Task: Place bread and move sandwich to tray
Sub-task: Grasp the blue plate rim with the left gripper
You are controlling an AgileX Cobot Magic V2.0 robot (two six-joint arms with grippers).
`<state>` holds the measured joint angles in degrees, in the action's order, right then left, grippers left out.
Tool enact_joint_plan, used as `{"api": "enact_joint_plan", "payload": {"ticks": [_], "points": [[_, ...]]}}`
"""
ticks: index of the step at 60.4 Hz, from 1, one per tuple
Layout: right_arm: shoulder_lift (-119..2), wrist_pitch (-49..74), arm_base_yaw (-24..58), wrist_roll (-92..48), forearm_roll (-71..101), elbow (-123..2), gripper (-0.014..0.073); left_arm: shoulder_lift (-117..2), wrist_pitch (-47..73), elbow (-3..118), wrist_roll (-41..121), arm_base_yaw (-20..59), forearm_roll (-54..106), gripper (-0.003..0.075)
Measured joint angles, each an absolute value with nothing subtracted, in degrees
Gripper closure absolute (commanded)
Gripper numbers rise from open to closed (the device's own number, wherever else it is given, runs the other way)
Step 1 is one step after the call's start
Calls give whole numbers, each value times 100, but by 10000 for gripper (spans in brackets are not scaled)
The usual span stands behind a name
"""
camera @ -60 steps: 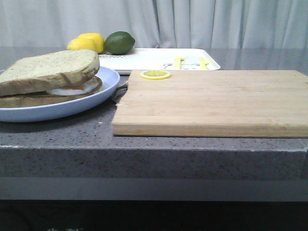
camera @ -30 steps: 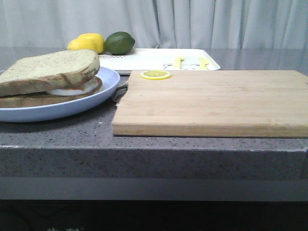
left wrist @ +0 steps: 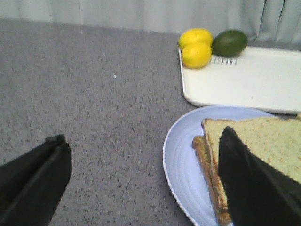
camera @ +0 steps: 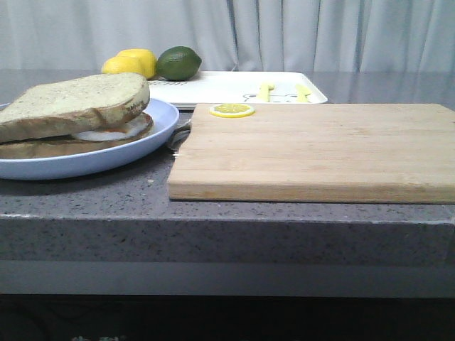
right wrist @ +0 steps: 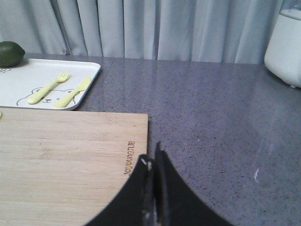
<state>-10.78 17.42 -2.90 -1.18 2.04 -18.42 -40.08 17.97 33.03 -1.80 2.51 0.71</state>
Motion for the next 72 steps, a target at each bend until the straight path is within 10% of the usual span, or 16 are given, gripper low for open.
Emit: {"api": "enact_joint_plan", "payload": {"ticks": [44, 64, 72], "points": [[-1078, 1742, -167, -118, 204, -1820, 652, -8786, 3871, 6108, -65, 482, 120, 121], [-1078, 1742, -167, -118, 204, -1820, 652, -8888, 3851, 6138, -65, 506, 299, 720], [-1078, 1742, -167, -118, 204, -1820, 652, -8888, 3838, 6164, -111, 494, 468, 739]]}}
